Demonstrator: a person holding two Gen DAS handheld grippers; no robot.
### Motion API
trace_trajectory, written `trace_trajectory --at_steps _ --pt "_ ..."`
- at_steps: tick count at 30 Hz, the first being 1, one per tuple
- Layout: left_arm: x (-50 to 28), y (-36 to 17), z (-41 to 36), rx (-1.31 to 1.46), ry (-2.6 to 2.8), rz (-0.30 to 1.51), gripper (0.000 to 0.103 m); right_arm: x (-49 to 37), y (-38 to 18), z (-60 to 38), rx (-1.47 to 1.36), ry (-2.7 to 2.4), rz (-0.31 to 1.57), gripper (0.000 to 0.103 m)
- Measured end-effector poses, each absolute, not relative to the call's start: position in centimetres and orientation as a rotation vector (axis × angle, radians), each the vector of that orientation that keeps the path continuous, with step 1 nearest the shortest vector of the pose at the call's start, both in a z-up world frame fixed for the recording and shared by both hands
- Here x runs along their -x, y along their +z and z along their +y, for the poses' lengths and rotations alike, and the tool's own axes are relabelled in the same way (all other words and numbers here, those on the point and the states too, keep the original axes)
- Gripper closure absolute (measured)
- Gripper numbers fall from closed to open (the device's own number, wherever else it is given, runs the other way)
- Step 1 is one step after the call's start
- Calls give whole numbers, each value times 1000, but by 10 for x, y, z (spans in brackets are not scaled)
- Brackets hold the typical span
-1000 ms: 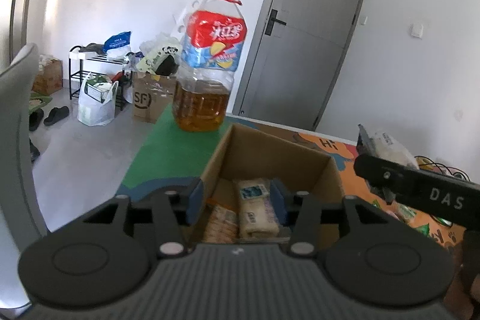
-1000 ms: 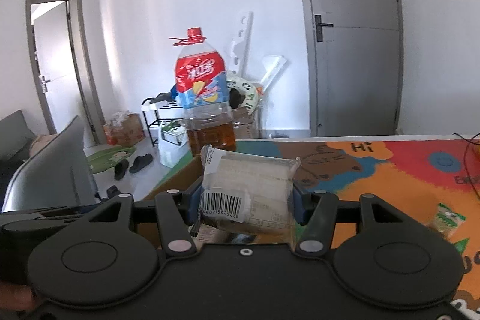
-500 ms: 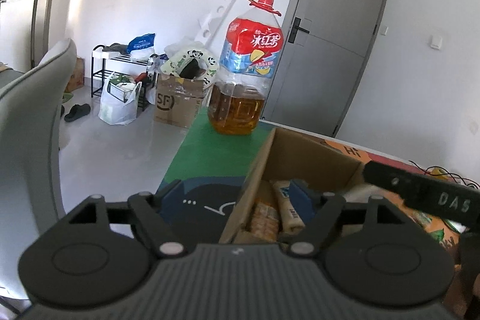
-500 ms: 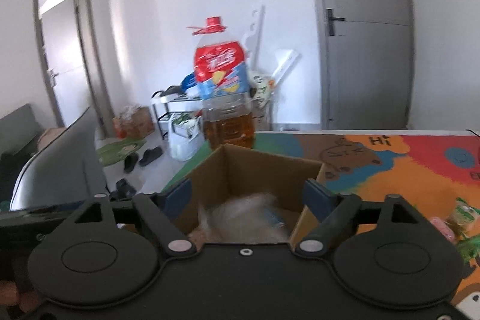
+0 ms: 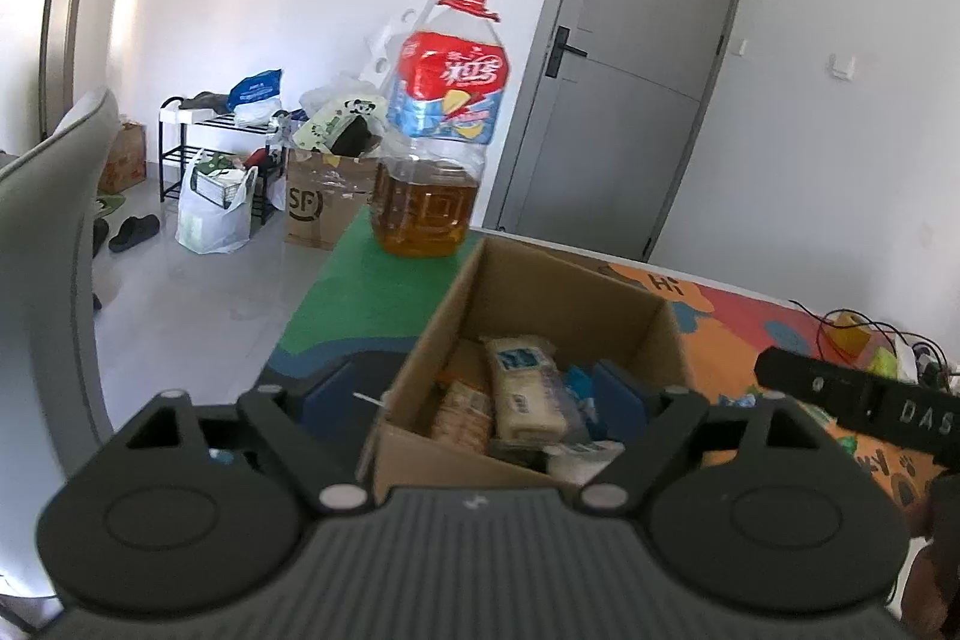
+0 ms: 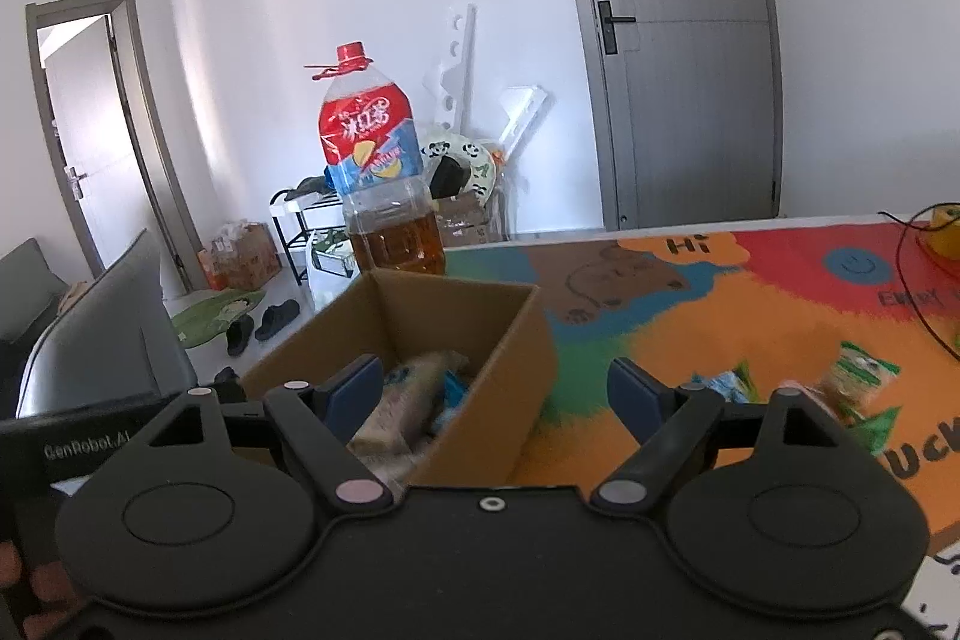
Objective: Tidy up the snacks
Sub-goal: 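Open both grippers to drop the snacks into the box, then move both tools back over the remaining snack pile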
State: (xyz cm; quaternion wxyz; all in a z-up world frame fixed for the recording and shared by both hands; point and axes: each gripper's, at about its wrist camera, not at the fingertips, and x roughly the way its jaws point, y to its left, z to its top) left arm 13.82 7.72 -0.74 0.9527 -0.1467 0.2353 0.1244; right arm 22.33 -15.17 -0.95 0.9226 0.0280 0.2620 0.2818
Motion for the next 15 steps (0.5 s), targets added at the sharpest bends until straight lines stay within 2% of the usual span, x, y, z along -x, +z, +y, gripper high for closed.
trace_trajectory --at_steps 8,15 --pt "-140 -6 36 262 195 495 12 -224 -16 -189 -78 542 565 13" --pt "-144 -7 -3 219 158 511 3 -223 -22 -225 -106 510 584 1"
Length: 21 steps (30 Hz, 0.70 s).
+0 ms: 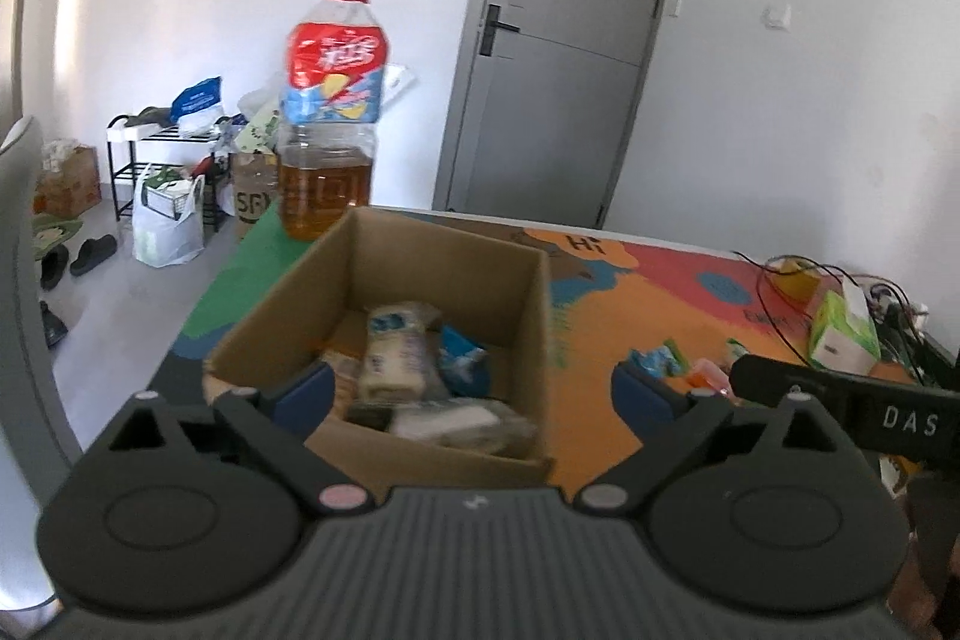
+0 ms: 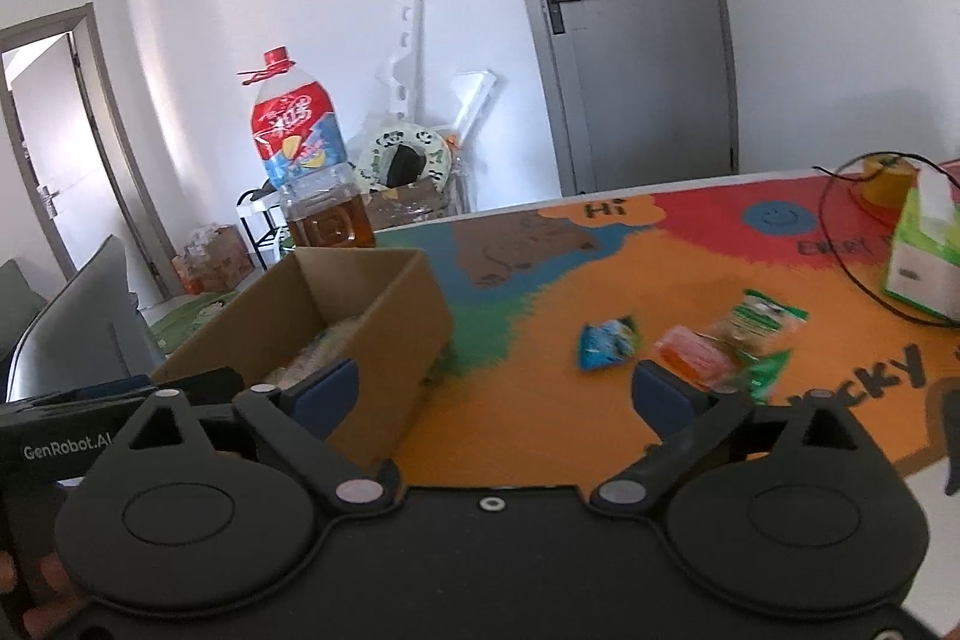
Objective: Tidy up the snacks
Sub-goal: 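Move both tools back over the remaining snack pile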
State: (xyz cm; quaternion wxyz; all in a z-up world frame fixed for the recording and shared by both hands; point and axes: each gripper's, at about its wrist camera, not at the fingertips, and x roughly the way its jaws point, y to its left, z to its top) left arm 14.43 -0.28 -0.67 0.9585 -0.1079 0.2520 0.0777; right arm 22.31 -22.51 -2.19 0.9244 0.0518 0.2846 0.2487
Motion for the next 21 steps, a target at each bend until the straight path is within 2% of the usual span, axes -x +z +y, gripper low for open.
trace_trajectory --at_steps 14,19,21 --pt "-150 -9 -64 212 41 502 4 -231 -35 -294 -167 393 584 1" --pt "-167 -12 -86 185 -14 508 5 -242 -45 -318 -205 345 599 9" --pt "-175 -14 -94 172 -31 510 8 -247 -49 -325 -216 338 602 17"
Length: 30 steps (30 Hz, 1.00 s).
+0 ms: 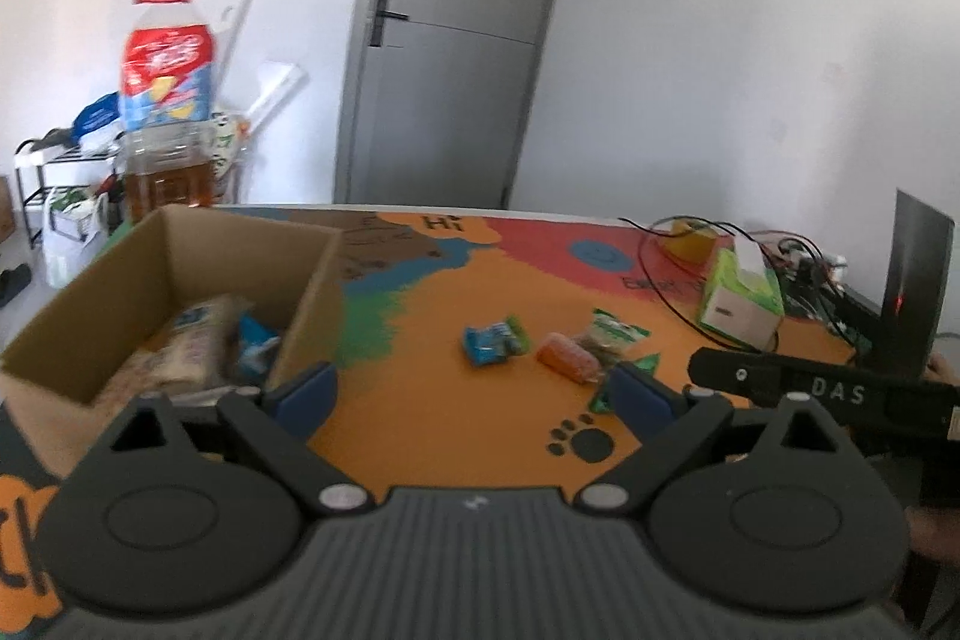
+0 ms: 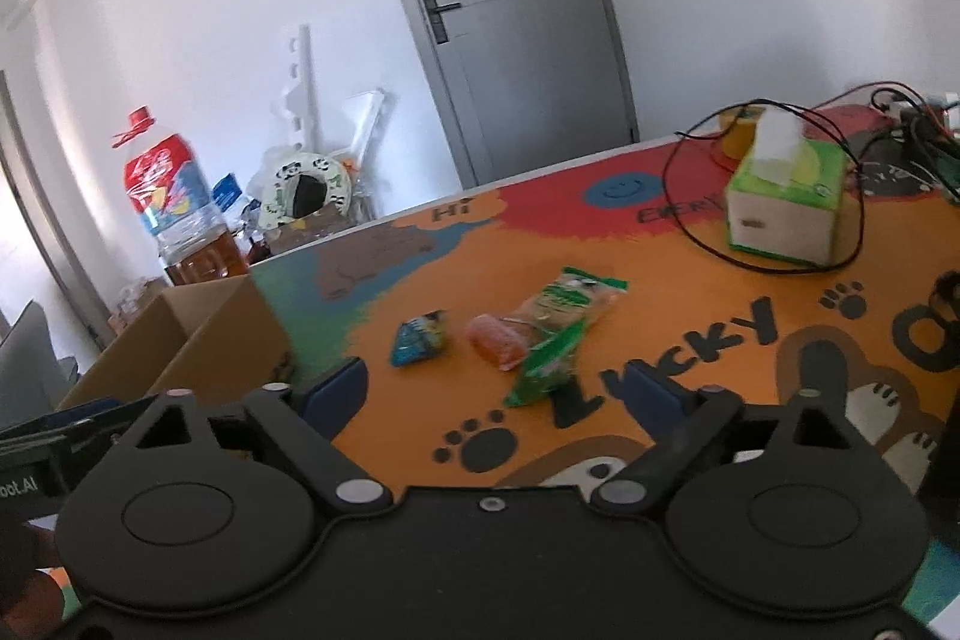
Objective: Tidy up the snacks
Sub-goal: 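Move both tools back over the remaining snack pile, then grasp the blue snack bag with the left gripper while the right grasps the green wrapper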
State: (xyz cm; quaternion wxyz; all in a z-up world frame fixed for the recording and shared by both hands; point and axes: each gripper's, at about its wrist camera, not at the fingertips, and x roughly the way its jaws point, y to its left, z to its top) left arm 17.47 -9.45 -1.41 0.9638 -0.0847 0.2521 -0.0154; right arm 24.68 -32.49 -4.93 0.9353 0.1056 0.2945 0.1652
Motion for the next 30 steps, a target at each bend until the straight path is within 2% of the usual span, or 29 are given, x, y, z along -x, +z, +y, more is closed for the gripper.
trace_trajectory --at_steps 7,12,15,23,25,28,30 --pt "-210 -29 -114 173 -71 546 20 -266 -62 -339 -235 329 625 25" --pt "-233 -39 -117 184 -65 574 30 -282 -72 -338 -254 334 649 36" --pt "-247 -46 -116 190 -56 595 32 -293 -81 -334 -267 342 670 40" --pt "-284 -57 -113 212 -21 633 35 -324 -99 -320 -287 360 711 41" --pt "-291 -58 -113 213 -14 636 35 -331 -104 -319 -295 360 721 45" --pt "-302 -62 -111 212 -10 648 35 -339 -111 -318 -294 348 741 58" --pt "-310 -65 -111 219 -3 660 35 -344 -116 -319 -295 347 758 77"
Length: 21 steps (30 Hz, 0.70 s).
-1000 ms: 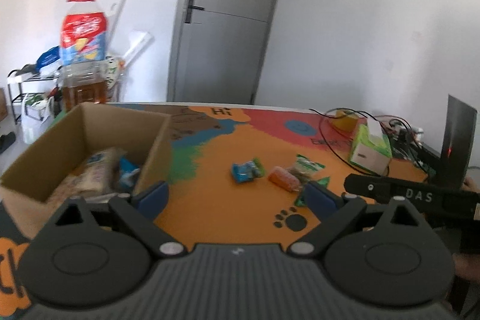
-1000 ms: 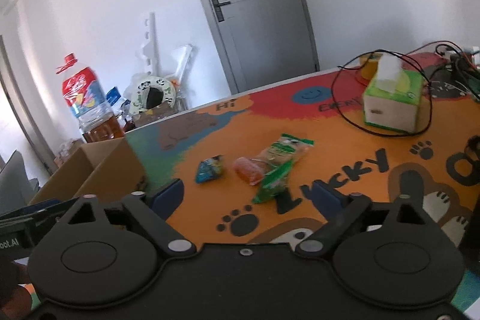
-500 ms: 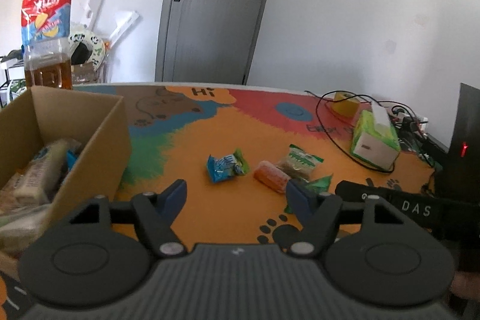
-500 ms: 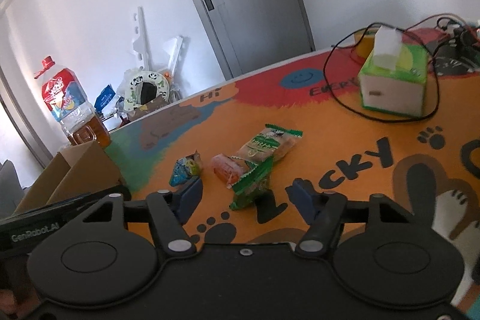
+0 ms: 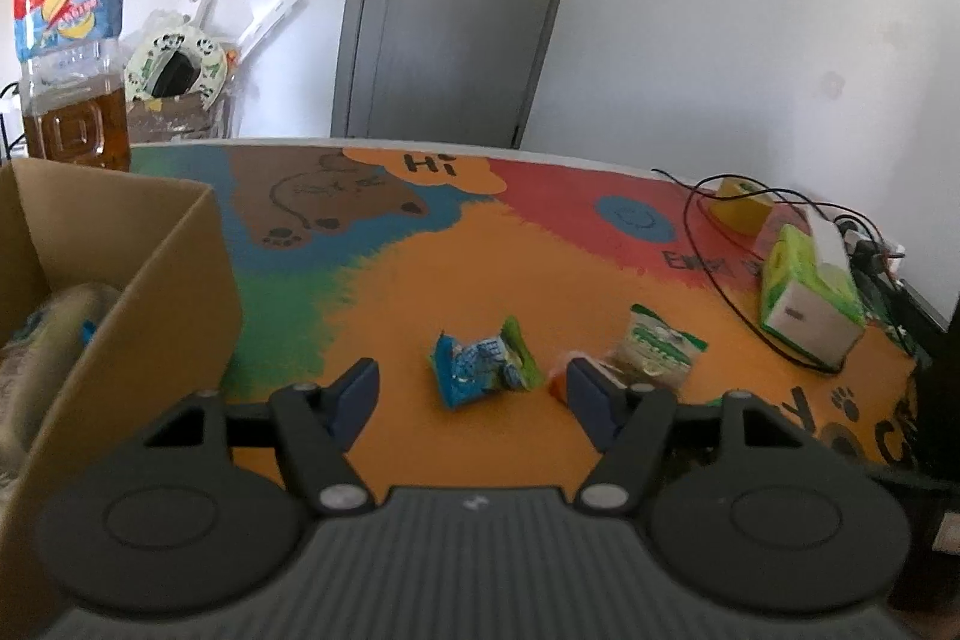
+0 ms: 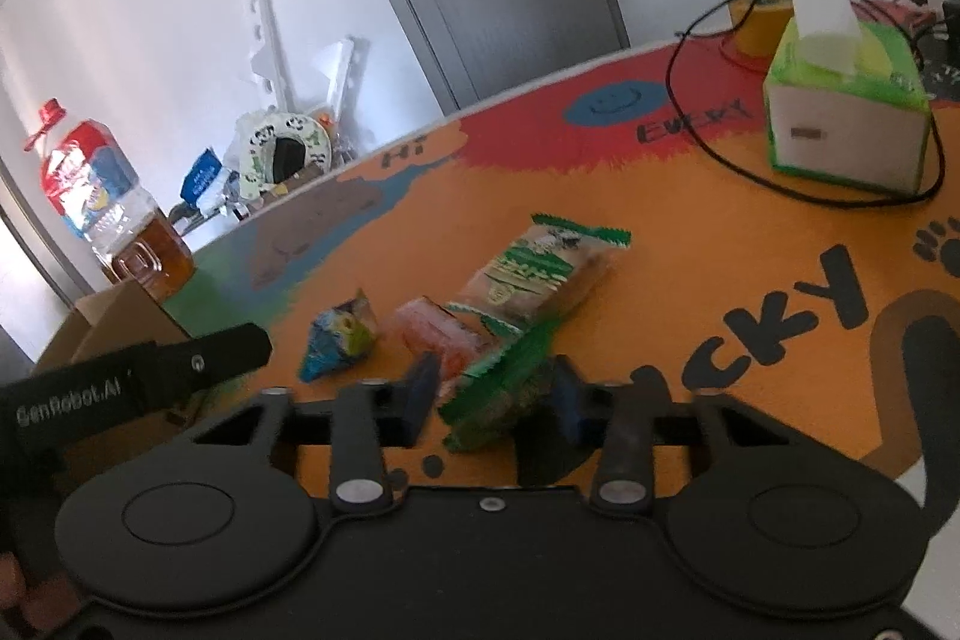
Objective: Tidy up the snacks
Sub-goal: 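Grasp the blue snack bag with the left gripper while the right grasps the green wrapper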
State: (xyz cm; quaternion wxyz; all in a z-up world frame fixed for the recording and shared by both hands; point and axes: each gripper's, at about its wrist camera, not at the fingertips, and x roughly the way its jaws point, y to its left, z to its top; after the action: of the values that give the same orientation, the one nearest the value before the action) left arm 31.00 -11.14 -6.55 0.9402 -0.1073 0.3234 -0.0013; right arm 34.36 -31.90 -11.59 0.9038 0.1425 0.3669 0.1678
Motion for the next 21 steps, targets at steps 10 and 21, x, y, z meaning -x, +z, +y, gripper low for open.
trace_trajectory --at_steps 10,21 --pt "-348 -89 -113 225 34 711 35 -346 -108 -342 -301 325 701 79" --pt "-365 -105 -124 235 23 705 64 -349 -111 -352 -318 298 701 79"
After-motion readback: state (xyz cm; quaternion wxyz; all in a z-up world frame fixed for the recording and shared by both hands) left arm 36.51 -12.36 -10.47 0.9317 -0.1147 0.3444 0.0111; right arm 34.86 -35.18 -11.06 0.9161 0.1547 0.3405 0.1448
